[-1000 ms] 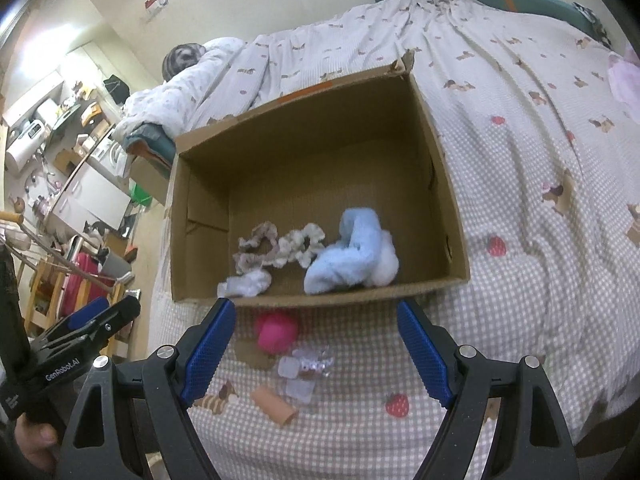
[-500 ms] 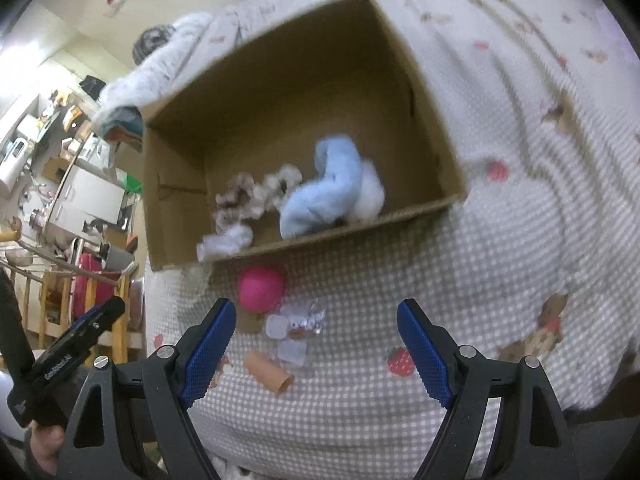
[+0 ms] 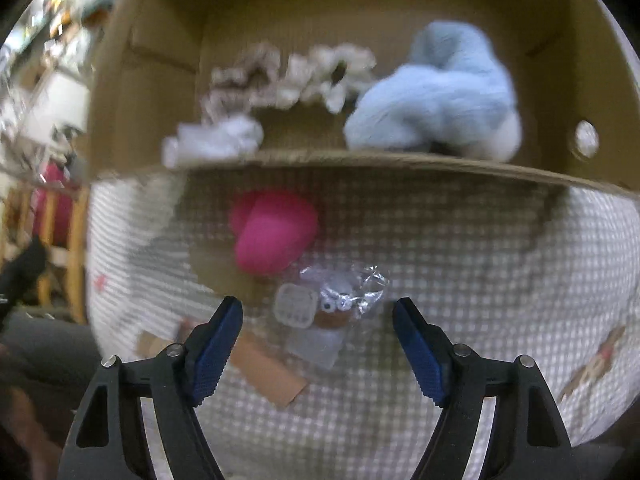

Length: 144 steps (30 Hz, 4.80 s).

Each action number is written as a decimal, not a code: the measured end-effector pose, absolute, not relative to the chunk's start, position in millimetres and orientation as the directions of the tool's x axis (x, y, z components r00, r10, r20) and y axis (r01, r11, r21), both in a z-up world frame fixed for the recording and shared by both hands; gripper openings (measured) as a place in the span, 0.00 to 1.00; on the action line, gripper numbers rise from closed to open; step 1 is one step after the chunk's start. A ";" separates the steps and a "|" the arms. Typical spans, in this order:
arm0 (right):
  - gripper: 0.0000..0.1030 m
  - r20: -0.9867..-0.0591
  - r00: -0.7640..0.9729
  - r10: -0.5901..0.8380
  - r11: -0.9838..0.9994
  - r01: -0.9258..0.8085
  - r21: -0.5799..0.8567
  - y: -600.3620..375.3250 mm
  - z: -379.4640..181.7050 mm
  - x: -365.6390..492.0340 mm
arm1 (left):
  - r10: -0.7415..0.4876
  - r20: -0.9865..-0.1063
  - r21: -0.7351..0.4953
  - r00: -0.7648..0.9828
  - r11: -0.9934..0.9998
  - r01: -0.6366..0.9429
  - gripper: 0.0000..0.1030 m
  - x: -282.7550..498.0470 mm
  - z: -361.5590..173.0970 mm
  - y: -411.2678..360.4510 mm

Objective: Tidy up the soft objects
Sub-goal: 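Move both grippers back toward the pink heart and remaining items, then grasp the clear plastic packet with the right gripper while the left grasps the peach cylinder, then carry the plastic packet and peach cylinder over the box with both grippers, then open both grippers to drop the packet and cylinder into the box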

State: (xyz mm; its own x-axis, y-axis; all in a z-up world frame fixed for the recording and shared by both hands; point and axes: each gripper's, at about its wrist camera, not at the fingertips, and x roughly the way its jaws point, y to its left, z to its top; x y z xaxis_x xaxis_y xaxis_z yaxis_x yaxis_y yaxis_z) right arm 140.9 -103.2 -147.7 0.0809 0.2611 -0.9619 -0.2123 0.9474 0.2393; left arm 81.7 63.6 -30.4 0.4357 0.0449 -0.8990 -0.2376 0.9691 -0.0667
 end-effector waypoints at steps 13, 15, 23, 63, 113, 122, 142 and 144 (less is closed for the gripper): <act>0.40 -0.969 0.134 0.205 0.962 -0.210 0.175 -140.3 -143.5 132.6 | -0.028 -0.934 -0.074 0.355 0.991 -0.115 0.88 88.1 -58.1 27.3; 0.40 -0.966 0.151 0.211 0.967 -0.178 0.183 -153.5 -138.8 129.6 | -0.052 -0.946 -0.072 0.320 0.996 -0.051 0.88 88.6 -67.7 11.7; 0.40 -0.930 0.240 0.278 0.959 -0.115 0.257 -200.6 -112.9 114.3 | -0.127 -0.974 -0.076 0.187 0.963 0.260 0.56 84.9 -110.1 -60.5; 0.40 -0.870 0.323 0.372 0.927 -0.183 0.328 -210.3 -73.2 94.1 | -0.287 -0.861 -0.333 0.420 0.942 -0.040 0.04 58.3 -18.2 46.9; 0.40 -0.809 0.396 0.435 0.900 -0.186 0.393 -185.4 -51.8 197.7 | -0.152 -0.843 -0.107 0.516 0.987 0.116 0.04 181.8 -6.0 -13.4; 0.40 -0.829 0.377 0.414 0.908 -0.239 0.345 -170.8 -57.9 202.7 | -0.169 -0.844 -0.123 0.508 0.985 0.123 0.04 181.9 -14.1 -12.3; 0.40 -0.839 0.366 0.403 0.915 -0.198 0.353 -172.7 -64.6 211.9 | -0.169 -0.839 -0.102 0.517 0.983 0.155 0.68 178.8 -16.8 -23.8; 0.40 -0.837 0.371 0.402 0.915 -0.185 0.357 -175.1 -64.9 212.1 | -0.168 -0.841 -0.107 0.514 0.983 0.146 0.81 180.2 -16.9 -21.5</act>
